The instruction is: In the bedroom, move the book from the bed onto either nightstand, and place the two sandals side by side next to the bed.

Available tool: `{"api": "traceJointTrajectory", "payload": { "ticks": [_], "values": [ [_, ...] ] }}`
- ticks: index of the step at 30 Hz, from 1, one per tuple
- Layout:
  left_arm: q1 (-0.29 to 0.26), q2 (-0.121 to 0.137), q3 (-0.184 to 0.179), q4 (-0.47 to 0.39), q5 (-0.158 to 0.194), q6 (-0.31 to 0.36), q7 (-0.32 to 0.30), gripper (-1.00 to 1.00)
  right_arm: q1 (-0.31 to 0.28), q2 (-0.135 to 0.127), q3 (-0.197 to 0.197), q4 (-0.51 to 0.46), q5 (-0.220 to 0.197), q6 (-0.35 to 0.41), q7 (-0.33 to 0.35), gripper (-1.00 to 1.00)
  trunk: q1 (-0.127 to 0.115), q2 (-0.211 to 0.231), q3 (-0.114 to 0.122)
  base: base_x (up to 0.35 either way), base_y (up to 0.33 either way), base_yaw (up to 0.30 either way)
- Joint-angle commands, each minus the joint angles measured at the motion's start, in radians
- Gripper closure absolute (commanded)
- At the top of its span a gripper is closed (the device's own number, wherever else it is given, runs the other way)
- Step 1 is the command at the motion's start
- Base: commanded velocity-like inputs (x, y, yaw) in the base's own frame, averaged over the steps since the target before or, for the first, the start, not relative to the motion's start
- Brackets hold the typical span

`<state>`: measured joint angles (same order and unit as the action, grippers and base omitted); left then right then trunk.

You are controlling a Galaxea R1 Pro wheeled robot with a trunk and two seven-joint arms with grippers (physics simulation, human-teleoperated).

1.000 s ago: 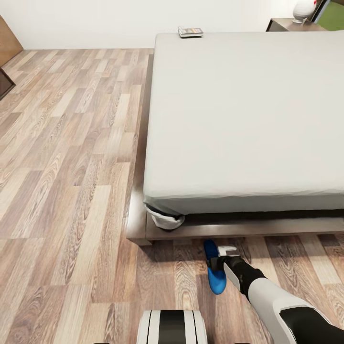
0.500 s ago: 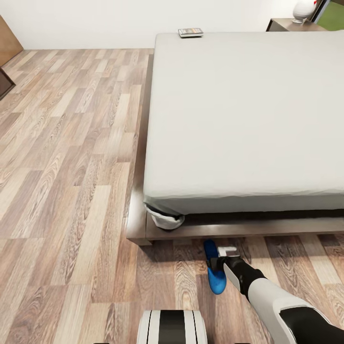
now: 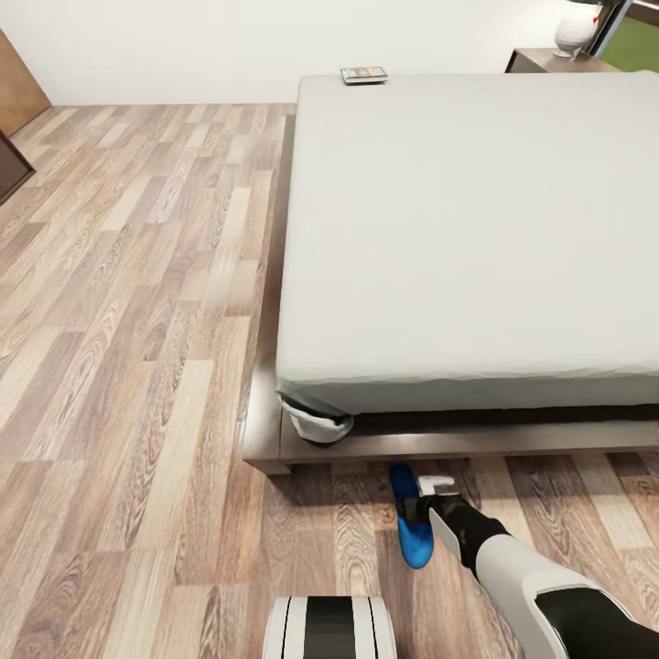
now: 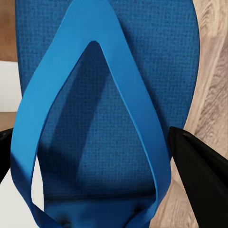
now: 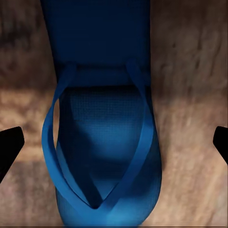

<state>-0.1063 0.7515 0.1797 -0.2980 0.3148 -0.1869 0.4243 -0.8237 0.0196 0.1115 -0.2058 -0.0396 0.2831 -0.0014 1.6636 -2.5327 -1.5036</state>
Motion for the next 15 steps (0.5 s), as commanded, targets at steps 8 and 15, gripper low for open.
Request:
{"api": "traceJointTrajectory", "payload": {
  "ticks": [8,15],
  "values": [
    [-0.001,0.0,-0.002,0.0,0.009,-0.006,-0.001,1.0,0.0,-0.001,0.008,0.014,-0.005,0.003,0.0,-1.0,0.0,0.0,-0.001,0.0,0.0,0.0],
    [0.0,0.0,-0.002,0.0,0.009,-0.005,-0.001,1.0,0.0,-0.001,0.01,0.037,-0.005,0.0,0.0,-1.0,0.0,0.0,-0.001,0.0,0.0,0.0]
  ]
}}
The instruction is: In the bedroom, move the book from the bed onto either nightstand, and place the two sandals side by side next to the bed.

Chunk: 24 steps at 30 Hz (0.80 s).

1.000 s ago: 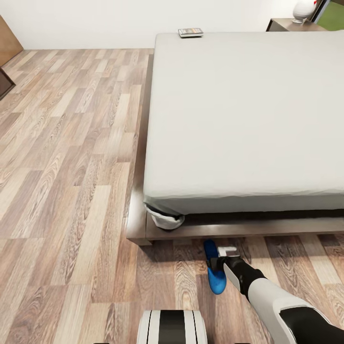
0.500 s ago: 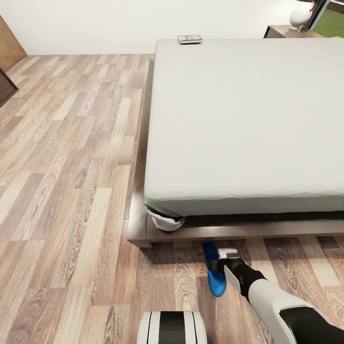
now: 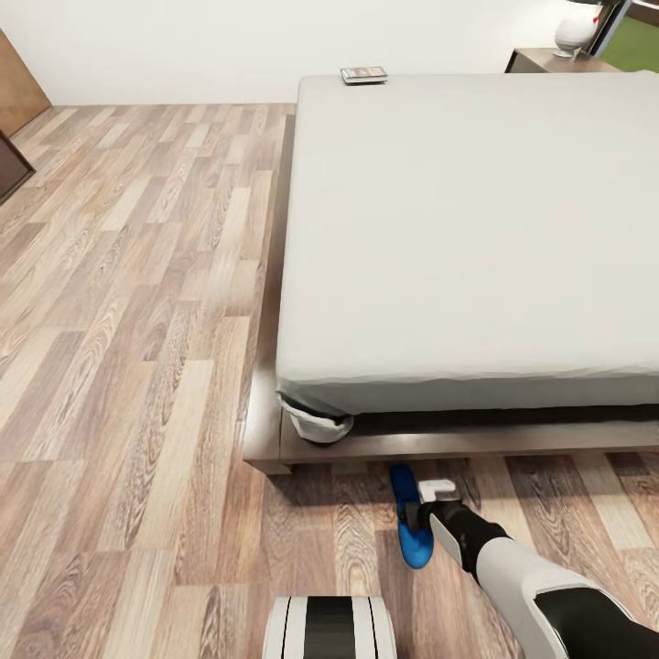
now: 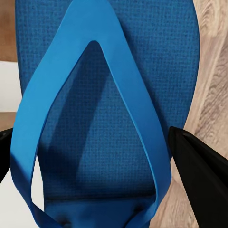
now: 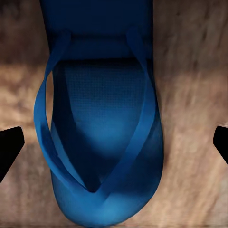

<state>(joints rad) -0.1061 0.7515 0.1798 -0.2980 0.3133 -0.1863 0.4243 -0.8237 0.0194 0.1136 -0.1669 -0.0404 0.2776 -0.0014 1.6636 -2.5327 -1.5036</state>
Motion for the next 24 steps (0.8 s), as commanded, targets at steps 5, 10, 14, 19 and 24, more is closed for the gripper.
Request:
{"api": "traceJointTrajectory", "payload": {
  "ticks": [5,10,14,19,24],
  "values": [
    [-0.001,0.0,-0.002,0.001,0.01,-0.006,-0.002,1.0,0.0,0.0,0.009,0.017,-0.003,0.005,0.0,-1.0,-0.001,0.0,0.007,0.0,0.0,0.0],
    [-0.001,0.0,-0.002,0.002,0.01,-0.006,-0.002,1.0,0.0,0.001,0.009,0.024,-0.004,0.006,0.0,-1.0,-0.002,0.001,0.015,0.0,0.0,0.0],
    [0.0,0.0,-0.003,0.002,0.01,-0.007,-0.002,1.0,0.001,0.004,0.01,0.029,-0.004,0.006,0.0,-1.0,-0.002,0.001,0.015,0.0,0.0,0.0],
    [0.0,0.0,-0.003,0.002,0.01,-0.007,-0.002,1.0,0.001,0.007,0.012,0.033,-0.005,0.006,0.0,-1.0,-0.002,0.001,0.015,0.0,0.0,0.0],
    [0.0,0.0,-0.003,0.002,0.01,-0.007,-0.002,1.0,0.001,0.009,0.012,0.047,-0.005,0.006,0.0,-1.0,-0.004,0.002,0.03,0.0,0.0,0.0]
  ]
}}
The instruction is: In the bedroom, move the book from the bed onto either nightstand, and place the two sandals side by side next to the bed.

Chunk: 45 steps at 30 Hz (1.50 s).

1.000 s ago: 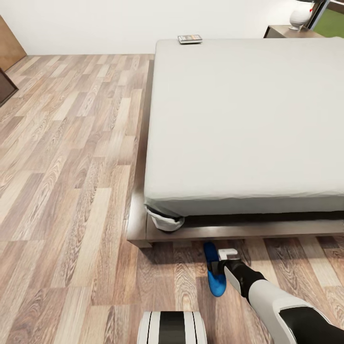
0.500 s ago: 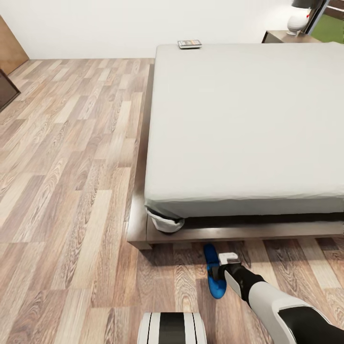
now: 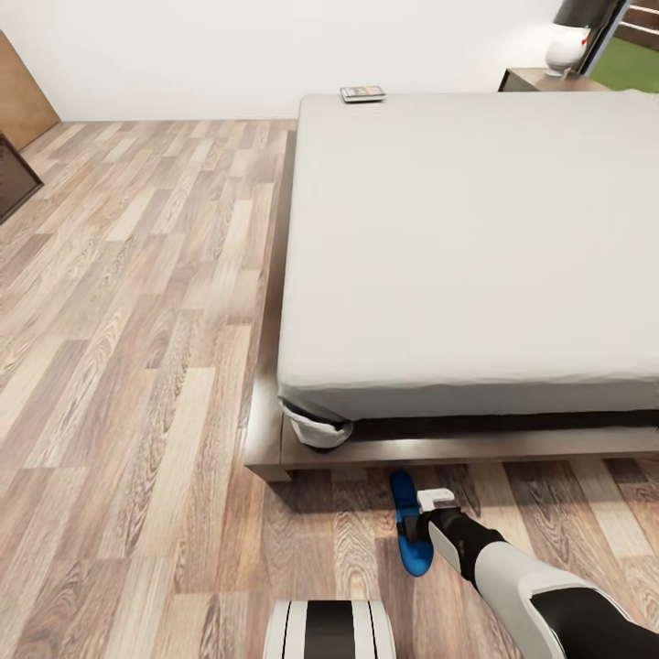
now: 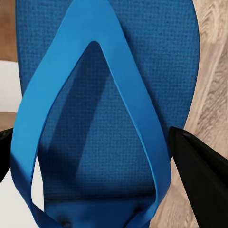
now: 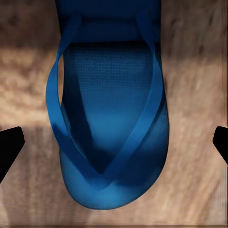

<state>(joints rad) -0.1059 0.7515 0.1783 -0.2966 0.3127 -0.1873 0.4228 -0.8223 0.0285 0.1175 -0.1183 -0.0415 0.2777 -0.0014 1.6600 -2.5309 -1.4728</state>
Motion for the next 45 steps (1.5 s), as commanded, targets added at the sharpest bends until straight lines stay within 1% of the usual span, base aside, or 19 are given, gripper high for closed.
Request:
{"api": "traceJointTrajectory", "payload": {
  "ticks": [1,2,15,19,45],
  "values": [
    [0.0,0.0,-0.002,0.001,0.011,-0.006,-0.001,1.0,0.0,0.0,0.008,0.002,-0.004,0.006,0.0,-1.0,-0.001,0.0,0.003,0.0,0.0,0.0],
    [0.0,0.0,-0.002,0.002,0.011,-0.006,-0.001,1.0,0.0,0.0,0.008,0.005,-0.004,0.006,0.0,-1.0,-0.001,0.0,0.007,0.0,0.0,0.0],
    [0.0,0.0,-0.003,0.003,0.01,-0.006,-0.001,1.0,0.003,0.004,0.008,0.022,-0.005,0.006,0.0,-1.0,-0.001,0.0,0.007,0.0,0.0,0.0],
    [0.0,0.0,-0.004,0.004,0.009,-0.005,-0.001,1.0,0.004,0.004,0.008,0.024,-0.005,0.006,0.002,-1.0,-0.003,0.001,0.023,0.0,0.0,0.0],
    [0.0,0.0,-0.005,0.004,0.009,-0.006,-0.001,1.0,0.011,0.003,0.008,0.023,-0.005,0.003,0.014,-1.0,-0.003,0.001,0.023,0.0,0.0,0.0]
  ]
}}
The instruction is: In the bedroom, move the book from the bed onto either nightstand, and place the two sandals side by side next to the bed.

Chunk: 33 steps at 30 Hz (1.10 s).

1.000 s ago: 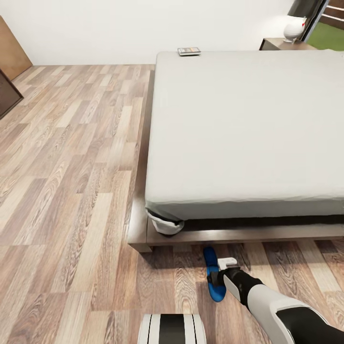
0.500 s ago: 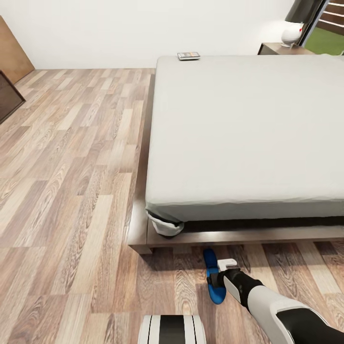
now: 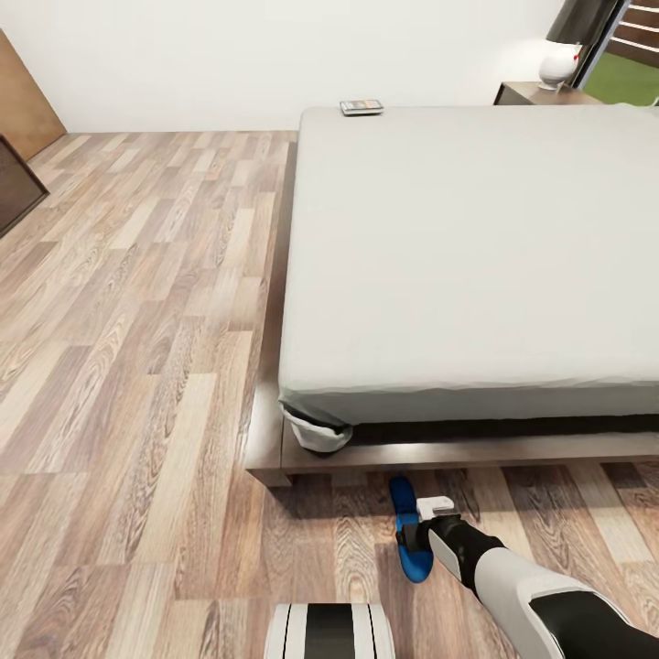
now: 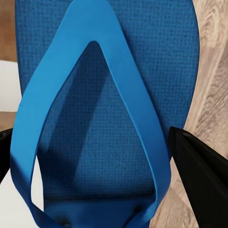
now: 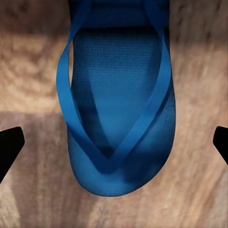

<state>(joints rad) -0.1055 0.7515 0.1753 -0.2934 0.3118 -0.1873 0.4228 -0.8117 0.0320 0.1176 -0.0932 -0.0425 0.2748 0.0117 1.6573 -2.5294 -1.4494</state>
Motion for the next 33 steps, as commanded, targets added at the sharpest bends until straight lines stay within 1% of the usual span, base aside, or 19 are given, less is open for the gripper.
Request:
{"api": "traceJointTrajectory", "payload": {
  "ticks": [1,4,10,22,30,33],
  "values": [
    [-0.001,0.0,-0.002,0.0,0.01,-0.006,0.0,1.0,0.0,0.0,0.008,-0.002,-0.004,0.006,0.002,-1.0,0.0,0.0,-0.001,0.0,0.0,0.0],
    [0.0,0.0,-0.002,0.0,0.01,-0.006,0.0,1.0,0.0,-0.001,0.008,-0.002,-0.005,0.007,0.003,-1.0,0.0,0.0,-0.001,0.0,0.0,0.0],
    [0.0,0.0,-0.002,0.001,0.01,-0.005,-0.001,1.0,0.001,-0.003,0.007,-0.002,-0.005,0.006,0.003,-1.0,-0.003,0.001,0.023,0.0,0.0,0.0],
    [0.0,0.0,-0.002,0.002,0.01,-0.006,-0.001,1.0,0.007,-0.003,0.007,0.0,-0.005,0.006,0.007,-1.0,-0.003,0.001,0.023,0.0,0.0,0.0],
    [0.0,0.0,-0.002,0.002,0.01,-0.006,-0.001,1.0,0.036,-0.003,0.007,0.0,-0.005,0.006,0.008,-1.0,-0.003,0.001,0.023,0.0,0.0,0.0],
    [0.0,0.0,-0.002,0.002,0.01,-0.006,-0.001,1.0,0.05,-0.005,0.007,0.0,-0.005,0.006,0.008,-1.0,-0.004,0.002,0.034,0.0,0.0,0.0]
  ]
}}
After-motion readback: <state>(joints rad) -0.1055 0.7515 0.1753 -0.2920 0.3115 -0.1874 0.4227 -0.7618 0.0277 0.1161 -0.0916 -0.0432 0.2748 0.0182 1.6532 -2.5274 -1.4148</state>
